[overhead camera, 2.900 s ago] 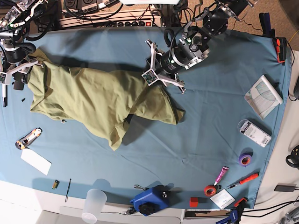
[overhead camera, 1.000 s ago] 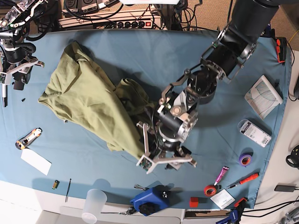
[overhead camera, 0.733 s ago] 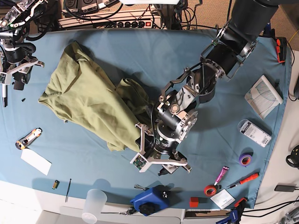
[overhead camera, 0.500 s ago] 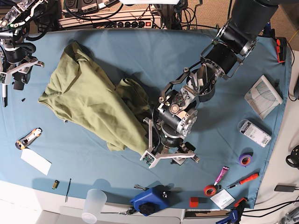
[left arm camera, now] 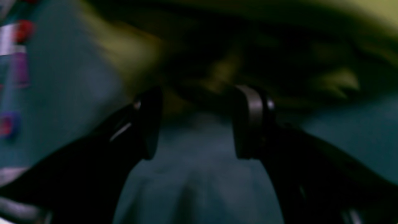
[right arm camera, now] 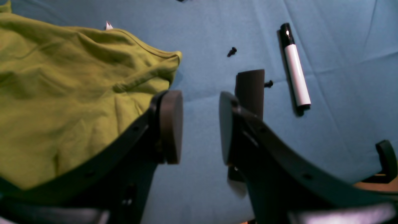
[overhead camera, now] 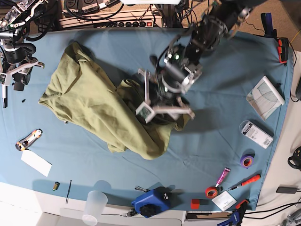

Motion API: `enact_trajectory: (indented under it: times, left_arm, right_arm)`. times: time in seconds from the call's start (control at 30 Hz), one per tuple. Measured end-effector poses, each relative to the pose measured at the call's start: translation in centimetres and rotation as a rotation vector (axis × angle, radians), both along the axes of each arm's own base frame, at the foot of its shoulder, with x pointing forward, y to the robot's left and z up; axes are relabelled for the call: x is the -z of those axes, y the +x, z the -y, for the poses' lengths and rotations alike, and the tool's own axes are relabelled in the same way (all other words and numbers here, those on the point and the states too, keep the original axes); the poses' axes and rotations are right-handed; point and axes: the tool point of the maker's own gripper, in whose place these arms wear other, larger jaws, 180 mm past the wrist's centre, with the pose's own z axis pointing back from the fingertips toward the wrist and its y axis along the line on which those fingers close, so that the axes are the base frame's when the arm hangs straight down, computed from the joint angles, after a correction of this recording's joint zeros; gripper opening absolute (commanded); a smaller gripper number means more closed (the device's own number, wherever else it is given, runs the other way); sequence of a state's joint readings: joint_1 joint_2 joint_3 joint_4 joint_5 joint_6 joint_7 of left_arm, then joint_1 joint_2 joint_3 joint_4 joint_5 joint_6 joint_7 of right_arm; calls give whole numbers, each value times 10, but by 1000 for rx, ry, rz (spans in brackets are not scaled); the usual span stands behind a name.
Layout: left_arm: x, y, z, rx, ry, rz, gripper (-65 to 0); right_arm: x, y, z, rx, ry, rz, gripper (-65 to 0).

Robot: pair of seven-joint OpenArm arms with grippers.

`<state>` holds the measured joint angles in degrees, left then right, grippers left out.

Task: Layout the t-shirt on the table in an organized manner, then fold the t-shirt properly
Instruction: 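Pull the grasped fabric with the left gripper toward the robot base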

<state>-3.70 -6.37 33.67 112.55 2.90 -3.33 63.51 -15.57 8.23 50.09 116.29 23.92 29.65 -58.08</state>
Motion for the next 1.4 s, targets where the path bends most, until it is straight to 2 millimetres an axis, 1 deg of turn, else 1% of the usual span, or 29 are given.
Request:
enact_trajectory:
  times: [0.1, 0.13, 0.2, 0.27, 0.47, 0.6, 0.77, 0.83, 0.93, 1.03, 1.17, 1.23, 1.33, 1.4]
  left_arm:
    - [15, -37, 23, 136, -75, -106, -290]
    - [17, -44, 28, 157, -98, -111, -290]
    - [14, -48, 35, 174, -146, -91, -290]
    - [13, -48, 39, 177, -171, -78, -290]
    - [22, -45, 42, 177, -185, -72, -290]
    - [35, -45, 42, 174, -185, -90, -290]
    - [24, -40, 50, 180, -239, -42, -290]
    - [20, -40, 56, 198, -251, -23, -290]
    - [15, -46, 69, 263, -222, 12, -290]
    - [15, -56, 80, 309, -172, 56, -290]
    - [12, -46, 81, 275, -123, 130, -290]
    - [17, -41, 83, 287, -111, 134, -290]
    - [43, -36, 79, 267, -55, 84, -290]
    - [55, -31, 77, 253, -24, 63, -290]
  right_arm:
    - [0, 0, 0, -1, 0, 0, -448]
    - [0, 0, 0, -1, 0, 0, -448]
    - [0, 0, 0, -1, 1, 1, -448]
    - [0, 0, 0, -1, 0, 1, -448]
    - [0, 0, 0, 0, 1, -3, -448]
    - [0, 0, 0, 0, 1, -3, -448]
    - [-1, 2, -4, -12, 20, 16, -448]
    - [-2, 3, -5, -15, 25, 22, -448]
    - [-2, 3, -5, -16, 27, 24, -448]
    - [-2, 3, -5, -16, 27, 23, -448]
    - [-1, 3, -5, -16, 28, 21, -448]
    - [-1, 3, -5, -15, 29, 19, -448]
    - [-1, 3, -5, -15, 28, 19, -448]
    - [-1, 3, -5, -15, 29, 19, -448]
